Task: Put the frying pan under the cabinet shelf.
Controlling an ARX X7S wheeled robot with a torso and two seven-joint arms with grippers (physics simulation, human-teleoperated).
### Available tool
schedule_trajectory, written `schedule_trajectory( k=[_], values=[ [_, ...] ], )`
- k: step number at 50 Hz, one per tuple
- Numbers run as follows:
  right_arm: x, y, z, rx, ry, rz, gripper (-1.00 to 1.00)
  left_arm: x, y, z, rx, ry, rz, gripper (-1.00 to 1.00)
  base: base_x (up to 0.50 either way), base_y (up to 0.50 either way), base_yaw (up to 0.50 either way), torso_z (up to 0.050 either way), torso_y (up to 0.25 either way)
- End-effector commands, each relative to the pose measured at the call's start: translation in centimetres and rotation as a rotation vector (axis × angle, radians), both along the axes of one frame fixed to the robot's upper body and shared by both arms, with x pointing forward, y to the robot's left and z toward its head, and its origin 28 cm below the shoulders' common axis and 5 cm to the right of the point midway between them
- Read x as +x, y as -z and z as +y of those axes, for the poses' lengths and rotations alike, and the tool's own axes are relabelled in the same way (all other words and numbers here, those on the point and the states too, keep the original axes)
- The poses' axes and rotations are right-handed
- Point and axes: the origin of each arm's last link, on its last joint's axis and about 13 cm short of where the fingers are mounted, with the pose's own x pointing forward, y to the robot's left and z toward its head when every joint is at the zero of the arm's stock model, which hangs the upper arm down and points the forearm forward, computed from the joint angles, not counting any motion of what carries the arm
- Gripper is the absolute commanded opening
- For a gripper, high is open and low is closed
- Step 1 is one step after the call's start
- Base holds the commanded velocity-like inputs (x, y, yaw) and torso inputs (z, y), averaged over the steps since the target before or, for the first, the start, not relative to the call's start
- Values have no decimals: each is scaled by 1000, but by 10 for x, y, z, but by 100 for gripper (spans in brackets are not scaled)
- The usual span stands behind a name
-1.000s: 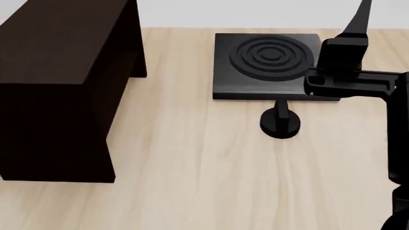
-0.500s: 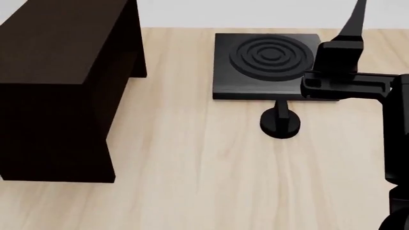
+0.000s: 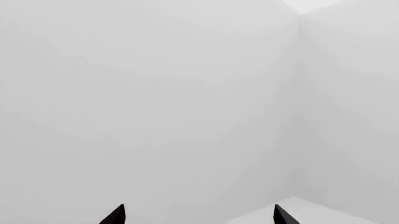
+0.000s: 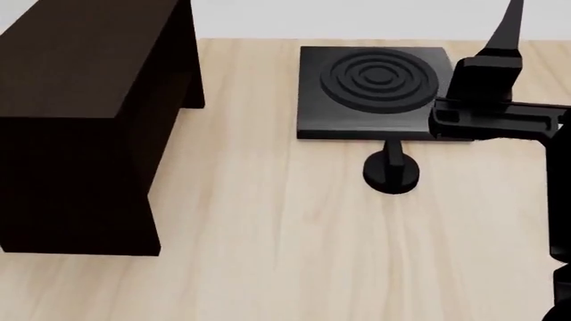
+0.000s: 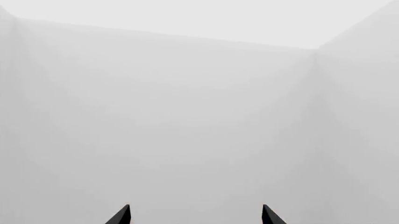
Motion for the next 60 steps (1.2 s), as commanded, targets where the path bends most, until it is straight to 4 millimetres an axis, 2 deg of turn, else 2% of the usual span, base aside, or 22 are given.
schedule_trajectory(
  k=[1,22,48,60],
  values=[
    [1,-2,0,3,-10,-3,100,3,5,-1,0,5,13,100,184,0,0,0,0],
    [-2,-1,1,3,-20,-6,100,2,13,1,-11,14,27,100,300,0,0,0,0],
    [-5,-1,-1,14,-10,-2,100,5,7,-4,-2,24,35,100,358,0,0,0,0],
    [-6,-2,-2,6,-1,0,100,7,8,-2,-3,29,35,100,33,0,0,0,1]
  ],
)
